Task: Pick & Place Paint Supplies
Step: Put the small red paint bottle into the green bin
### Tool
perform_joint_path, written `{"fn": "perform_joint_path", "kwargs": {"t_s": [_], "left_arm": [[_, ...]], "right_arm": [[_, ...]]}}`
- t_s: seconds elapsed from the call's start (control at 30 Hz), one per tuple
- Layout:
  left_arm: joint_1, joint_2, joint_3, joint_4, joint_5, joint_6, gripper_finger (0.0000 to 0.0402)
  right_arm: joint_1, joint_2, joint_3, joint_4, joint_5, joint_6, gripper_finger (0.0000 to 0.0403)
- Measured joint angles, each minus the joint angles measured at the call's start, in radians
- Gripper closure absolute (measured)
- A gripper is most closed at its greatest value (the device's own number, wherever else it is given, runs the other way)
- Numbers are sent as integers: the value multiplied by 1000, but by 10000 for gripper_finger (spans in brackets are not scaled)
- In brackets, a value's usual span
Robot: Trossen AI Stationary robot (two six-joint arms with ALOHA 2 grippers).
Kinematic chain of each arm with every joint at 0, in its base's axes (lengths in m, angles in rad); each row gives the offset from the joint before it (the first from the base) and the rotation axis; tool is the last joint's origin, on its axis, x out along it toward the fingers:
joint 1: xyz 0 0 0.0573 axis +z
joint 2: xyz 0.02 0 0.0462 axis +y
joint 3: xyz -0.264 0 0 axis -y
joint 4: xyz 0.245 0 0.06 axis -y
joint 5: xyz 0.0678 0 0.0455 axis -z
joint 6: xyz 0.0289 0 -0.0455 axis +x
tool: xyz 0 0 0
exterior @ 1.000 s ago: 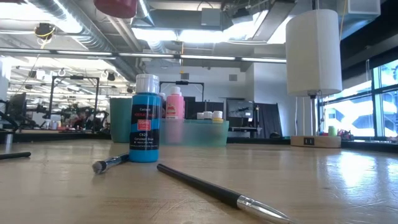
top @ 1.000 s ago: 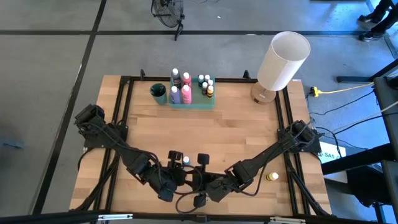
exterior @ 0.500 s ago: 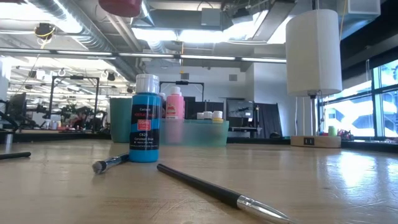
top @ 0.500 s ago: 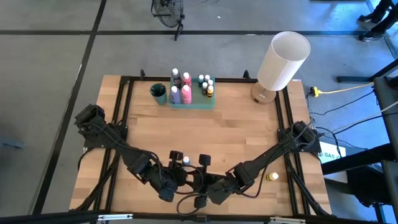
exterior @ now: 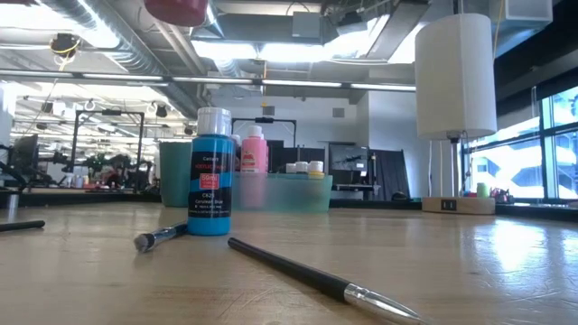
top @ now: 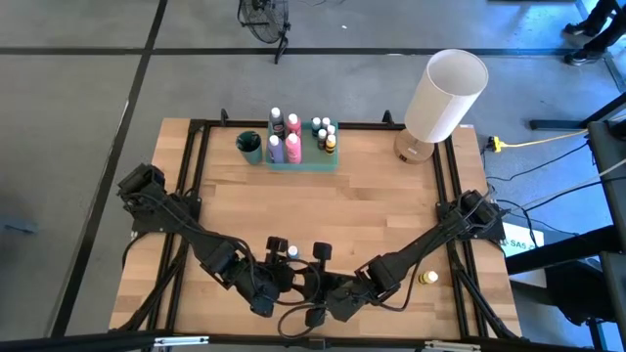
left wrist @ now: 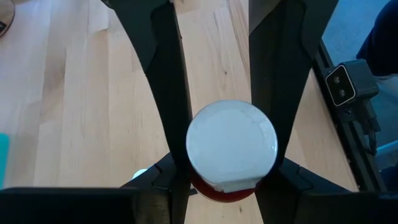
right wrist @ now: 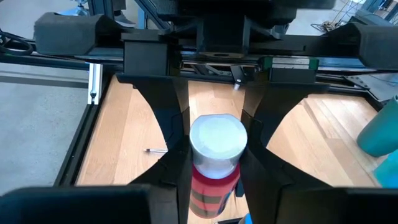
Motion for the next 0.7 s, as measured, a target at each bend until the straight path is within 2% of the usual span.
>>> {"fn": "perform_joint_path", "kwargs": {"t_s": [0.33,0.4,0.57,0.7], "left_arm": [[-1,0,0,0,0,0,263],[-1,0,0,0,0,-1,263],[-2,-1,0,-3,-12,-1,262],[-2,-4,0,-10,-22,-1,262]], "right_arm": [[-3,0,0,7,0,-4,296],[-5,1,-1,23,0,-15,272],[-13,3,-4,63,-10,-36,177],[-23,3,-4,80,-13,-57,146]]}}
